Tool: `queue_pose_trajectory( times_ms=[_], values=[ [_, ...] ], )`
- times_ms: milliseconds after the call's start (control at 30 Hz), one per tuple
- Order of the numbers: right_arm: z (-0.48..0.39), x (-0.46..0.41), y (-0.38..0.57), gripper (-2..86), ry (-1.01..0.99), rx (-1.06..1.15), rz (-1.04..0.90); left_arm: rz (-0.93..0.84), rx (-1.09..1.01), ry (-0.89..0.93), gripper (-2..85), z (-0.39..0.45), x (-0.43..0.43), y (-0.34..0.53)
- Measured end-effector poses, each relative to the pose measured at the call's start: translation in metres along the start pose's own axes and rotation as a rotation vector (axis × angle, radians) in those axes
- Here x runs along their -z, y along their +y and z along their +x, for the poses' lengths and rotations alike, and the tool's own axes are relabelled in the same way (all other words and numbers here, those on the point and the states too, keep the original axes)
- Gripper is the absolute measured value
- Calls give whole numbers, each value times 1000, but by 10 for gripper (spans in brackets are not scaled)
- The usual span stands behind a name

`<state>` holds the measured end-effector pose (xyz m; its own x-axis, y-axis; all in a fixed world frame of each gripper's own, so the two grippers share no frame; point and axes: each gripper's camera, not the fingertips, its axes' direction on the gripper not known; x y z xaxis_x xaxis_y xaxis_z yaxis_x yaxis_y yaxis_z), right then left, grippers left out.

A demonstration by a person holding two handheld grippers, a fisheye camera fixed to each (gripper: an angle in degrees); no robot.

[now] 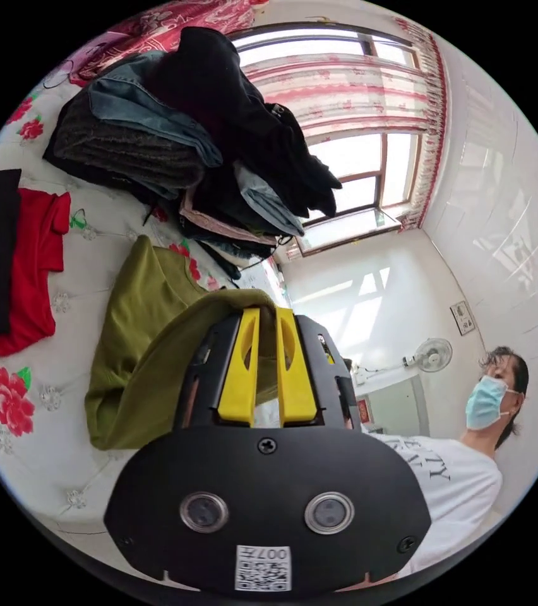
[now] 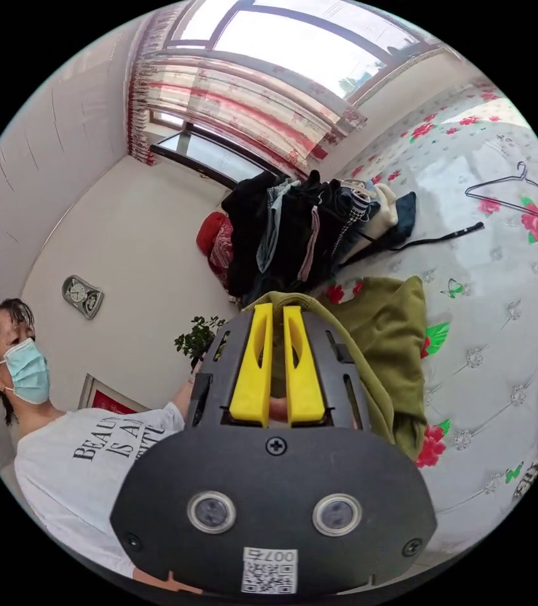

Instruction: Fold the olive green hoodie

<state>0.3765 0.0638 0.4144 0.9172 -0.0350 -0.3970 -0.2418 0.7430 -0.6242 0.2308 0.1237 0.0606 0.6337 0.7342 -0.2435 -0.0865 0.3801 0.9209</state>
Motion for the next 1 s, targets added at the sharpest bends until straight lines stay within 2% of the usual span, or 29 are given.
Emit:
queue_pose_trajectory(
  times_ms=[133,200,300,433,500,633,767,800,867,1000],
  values=[
    [31,-45,-40,42,225,-43,35,222,77,-173,86,-18,-27,-41],
    [66,-70,-38,57,359,-75,-33,217,113,-217,92,-30,-37,-41],
    [111,-73,1,71,432,-137,-70,60,64,-397,101,-43,-54,-26],
    [155,-42,75,87,527,-282,-11,-148,-5,-682,104,-60,-70,8],
    [177,-18,119,98,556,-406,9,-204,-22,-738,99,-66,-76,14],
    [202,-12,159,107,515,-498,-40,-325,-12,-855,45,-89,-104,16],
    [244,-54,177,99,449,-554,-164,-265,72,-799,9,-100,-98,12],
    [247,-55,179,90,524,-563,-121,-250,91,-782,2,-101,-93,13],
    [256,-63,177,77,438,-529,-158,-229,106,-775,-3,-98,-82,16],
    [260,-51,185,68,384,-487,-96,-170,126,-750,-3,-87,-40,43]
  ],
)
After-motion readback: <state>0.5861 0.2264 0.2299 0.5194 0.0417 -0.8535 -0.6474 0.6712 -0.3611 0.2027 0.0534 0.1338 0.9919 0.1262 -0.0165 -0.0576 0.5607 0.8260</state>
